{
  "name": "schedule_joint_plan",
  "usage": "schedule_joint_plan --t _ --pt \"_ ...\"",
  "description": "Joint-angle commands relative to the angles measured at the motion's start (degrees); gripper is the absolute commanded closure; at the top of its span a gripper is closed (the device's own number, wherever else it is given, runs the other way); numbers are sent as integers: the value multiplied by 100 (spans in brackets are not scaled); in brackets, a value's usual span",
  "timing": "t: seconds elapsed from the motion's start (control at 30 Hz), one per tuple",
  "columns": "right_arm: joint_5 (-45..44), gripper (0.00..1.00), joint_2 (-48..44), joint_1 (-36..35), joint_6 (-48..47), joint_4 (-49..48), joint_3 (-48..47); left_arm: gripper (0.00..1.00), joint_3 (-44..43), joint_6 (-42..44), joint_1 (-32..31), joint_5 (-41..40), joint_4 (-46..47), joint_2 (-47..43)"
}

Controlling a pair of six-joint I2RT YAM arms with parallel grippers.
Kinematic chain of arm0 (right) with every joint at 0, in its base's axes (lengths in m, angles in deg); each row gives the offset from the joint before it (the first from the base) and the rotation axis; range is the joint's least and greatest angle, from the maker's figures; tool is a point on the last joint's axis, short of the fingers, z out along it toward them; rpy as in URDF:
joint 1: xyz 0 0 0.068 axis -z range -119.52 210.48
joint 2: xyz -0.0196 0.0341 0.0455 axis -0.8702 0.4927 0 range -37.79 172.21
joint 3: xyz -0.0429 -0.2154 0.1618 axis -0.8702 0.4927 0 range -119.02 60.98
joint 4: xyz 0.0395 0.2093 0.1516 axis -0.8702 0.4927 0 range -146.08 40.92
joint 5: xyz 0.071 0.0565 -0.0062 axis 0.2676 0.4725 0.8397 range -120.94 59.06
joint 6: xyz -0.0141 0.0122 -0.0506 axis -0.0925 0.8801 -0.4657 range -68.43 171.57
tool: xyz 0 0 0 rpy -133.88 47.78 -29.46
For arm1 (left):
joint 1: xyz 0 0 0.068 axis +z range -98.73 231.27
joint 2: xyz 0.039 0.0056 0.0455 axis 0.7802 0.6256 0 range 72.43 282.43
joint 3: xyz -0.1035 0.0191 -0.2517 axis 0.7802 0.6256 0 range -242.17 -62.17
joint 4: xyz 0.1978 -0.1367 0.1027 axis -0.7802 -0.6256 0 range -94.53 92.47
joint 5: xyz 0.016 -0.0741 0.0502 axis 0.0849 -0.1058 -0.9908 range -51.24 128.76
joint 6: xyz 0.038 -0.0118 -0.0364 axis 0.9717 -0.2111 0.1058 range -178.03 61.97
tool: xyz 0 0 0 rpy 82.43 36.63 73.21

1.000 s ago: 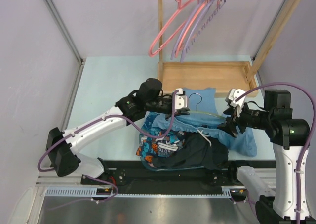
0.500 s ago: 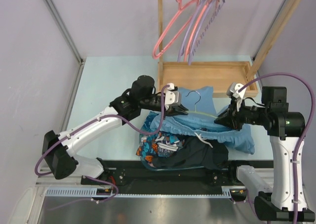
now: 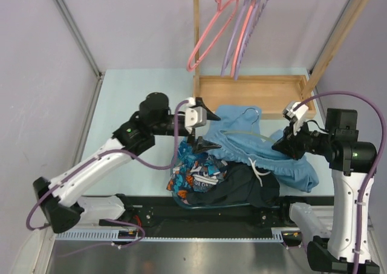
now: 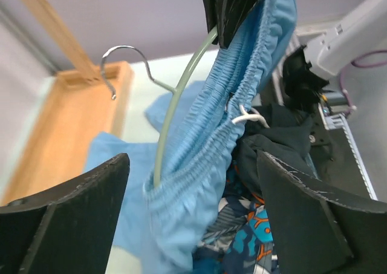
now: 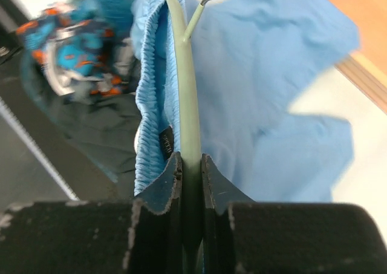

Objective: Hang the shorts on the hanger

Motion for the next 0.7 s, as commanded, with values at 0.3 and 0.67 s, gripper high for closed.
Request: schedule_joint_plan --t 0.3,0.67 --pt "1386 100 3038 3651 -45 45 -4516 0 -430 -251 299 -662 -732 -975" --pt "1213 100 4297 3645 3477 -3381 -5879 0 62 -366 343 -715 -328 -1238"
